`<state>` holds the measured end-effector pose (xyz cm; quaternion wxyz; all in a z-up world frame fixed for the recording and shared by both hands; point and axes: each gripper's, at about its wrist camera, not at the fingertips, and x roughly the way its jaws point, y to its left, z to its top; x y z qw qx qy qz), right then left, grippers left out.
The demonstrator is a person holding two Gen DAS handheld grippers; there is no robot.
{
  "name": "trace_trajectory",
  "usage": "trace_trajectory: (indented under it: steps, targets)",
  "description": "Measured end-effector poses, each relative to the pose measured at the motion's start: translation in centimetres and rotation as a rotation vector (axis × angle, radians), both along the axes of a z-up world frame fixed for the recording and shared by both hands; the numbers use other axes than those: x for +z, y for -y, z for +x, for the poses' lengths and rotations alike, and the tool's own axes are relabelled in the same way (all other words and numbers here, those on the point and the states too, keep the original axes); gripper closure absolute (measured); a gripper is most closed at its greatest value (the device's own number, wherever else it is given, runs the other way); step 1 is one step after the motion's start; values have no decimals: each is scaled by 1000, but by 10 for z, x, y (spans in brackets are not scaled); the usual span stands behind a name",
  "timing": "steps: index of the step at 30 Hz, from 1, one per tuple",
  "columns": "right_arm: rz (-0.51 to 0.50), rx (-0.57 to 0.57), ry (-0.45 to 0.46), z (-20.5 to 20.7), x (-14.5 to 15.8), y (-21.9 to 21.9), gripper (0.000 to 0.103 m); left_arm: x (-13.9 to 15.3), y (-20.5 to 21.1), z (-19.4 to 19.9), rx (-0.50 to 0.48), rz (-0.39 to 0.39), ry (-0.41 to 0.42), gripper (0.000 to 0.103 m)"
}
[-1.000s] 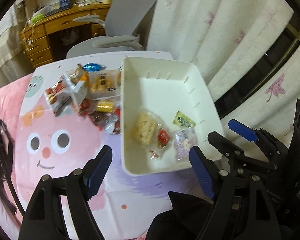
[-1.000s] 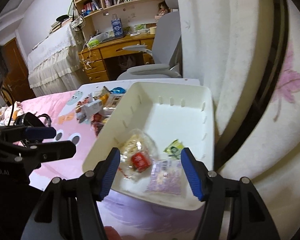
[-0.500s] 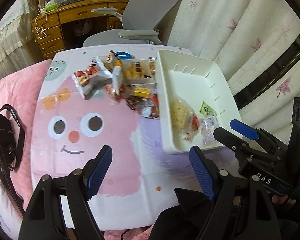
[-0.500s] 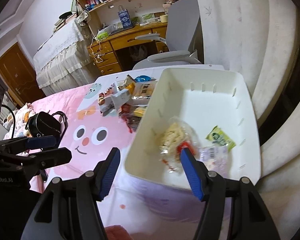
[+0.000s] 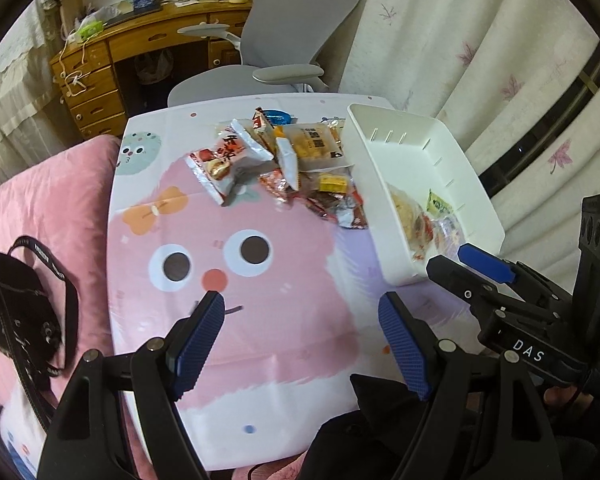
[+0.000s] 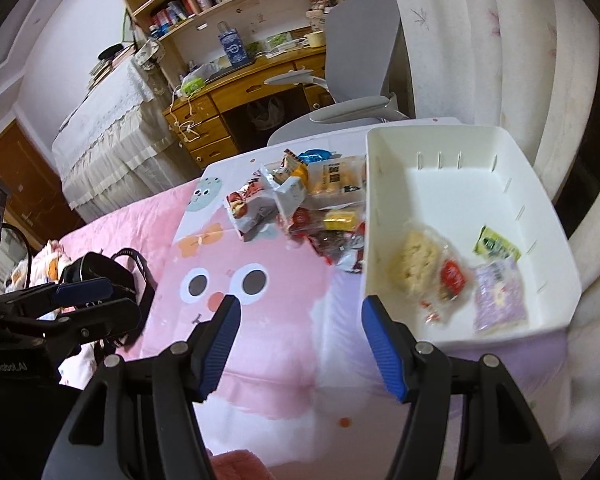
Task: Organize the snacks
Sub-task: 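Withdraw both grippers from the tray, then move both grippers toward the remaining snack pile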
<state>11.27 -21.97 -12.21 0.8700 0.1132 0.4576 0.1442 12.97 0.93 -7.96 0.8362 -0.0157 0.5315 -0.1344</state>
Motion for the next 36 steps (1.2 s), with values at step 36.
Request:
trace_trajectory:
  steps: [36]
  targets:
    - [106, -314, -142, 31, -28, -49, 40, 1, -63, 138, -128, 31, -9, 21]
